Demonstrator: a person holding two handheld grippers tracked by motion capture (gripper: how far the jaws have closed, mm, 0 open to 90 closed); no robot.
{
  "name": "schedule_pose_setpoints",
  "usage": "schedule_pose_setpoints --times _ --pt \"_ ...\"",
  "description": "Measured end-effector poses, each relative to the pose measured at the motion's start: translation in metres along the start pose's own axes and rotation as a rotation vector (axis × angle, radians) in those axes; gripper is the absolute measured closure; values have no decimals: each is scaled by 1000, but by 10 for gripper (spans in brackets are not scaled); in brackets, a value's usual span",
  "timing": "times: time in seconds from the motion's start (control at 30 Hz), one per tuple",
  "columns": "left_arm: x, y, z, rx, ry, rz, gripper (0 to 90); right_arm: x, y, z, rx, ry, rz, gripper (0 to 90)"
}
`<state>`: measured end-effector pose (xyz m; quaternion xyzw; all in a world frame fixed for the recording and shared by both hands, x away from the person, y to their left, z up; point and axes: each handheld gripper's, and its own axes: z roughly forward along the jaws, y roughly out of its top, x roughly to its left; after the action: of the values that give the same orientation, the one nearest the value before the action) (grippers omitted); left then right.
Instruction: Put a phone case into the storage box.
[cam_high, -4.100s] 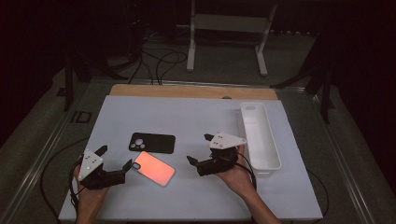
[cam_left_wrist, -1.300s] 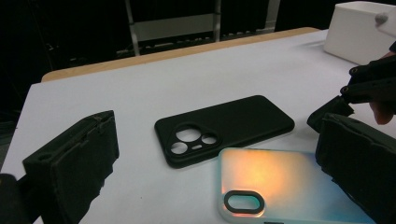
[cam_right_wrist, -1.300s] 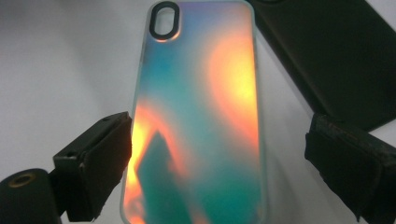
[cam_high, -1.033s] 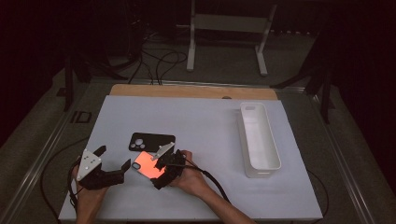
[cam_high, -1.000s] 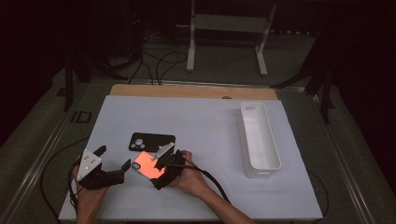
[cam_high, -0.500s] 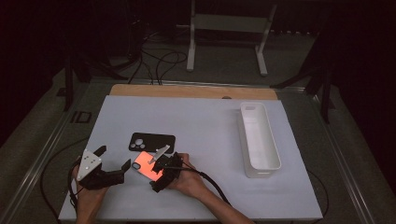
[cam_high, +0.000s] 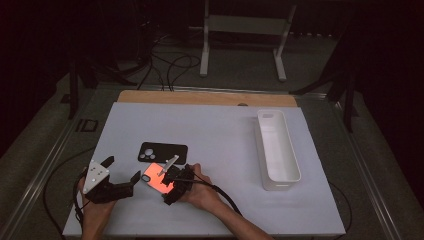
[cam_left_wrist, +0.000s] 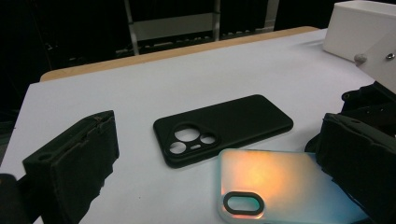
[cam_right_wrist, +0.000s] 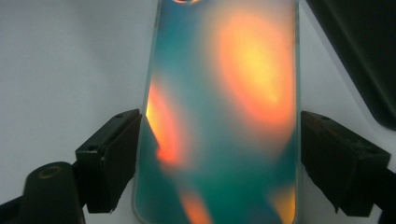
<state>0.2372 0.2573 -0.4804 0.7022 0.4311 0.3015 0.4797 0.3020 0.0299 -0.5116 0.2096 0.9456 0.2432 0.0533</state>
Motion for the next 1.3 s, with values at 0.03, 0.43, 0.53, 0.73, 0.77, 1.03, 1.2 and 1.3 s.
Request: schedule_pose_setpoints --times 0.03,0.43,0.53,0.73,0.77,1.03,1.2,1.3 --pt "0 0 0 0 0 0 0 1 1 0 11 -4 8 165" --pt "0 0 1 7 2 -2 0 -1 -2 -14 -41 -32 -2 169" --pt "1 0 1 7 1 -3 0 -6 -3 -21 -67 -33 8 169" --pt "1 1 1 11 1 -13 0 -14 -5 -36 -110 -55 31 169" --pt "1 1 1 13 1 -13 0 -15 -6 -38 -119 -58 32 169" --pt "0 4 1 29 5 -30 0 -25 -13 -52 -176 -77 67 169" --pt "-1 8 2 44 2 -52 0 -29 -19 -62 -215 -89 83 169" --pt "-2 10 2 57 -12 -66 0 -32 -23 -68 -236 -91 81 169"
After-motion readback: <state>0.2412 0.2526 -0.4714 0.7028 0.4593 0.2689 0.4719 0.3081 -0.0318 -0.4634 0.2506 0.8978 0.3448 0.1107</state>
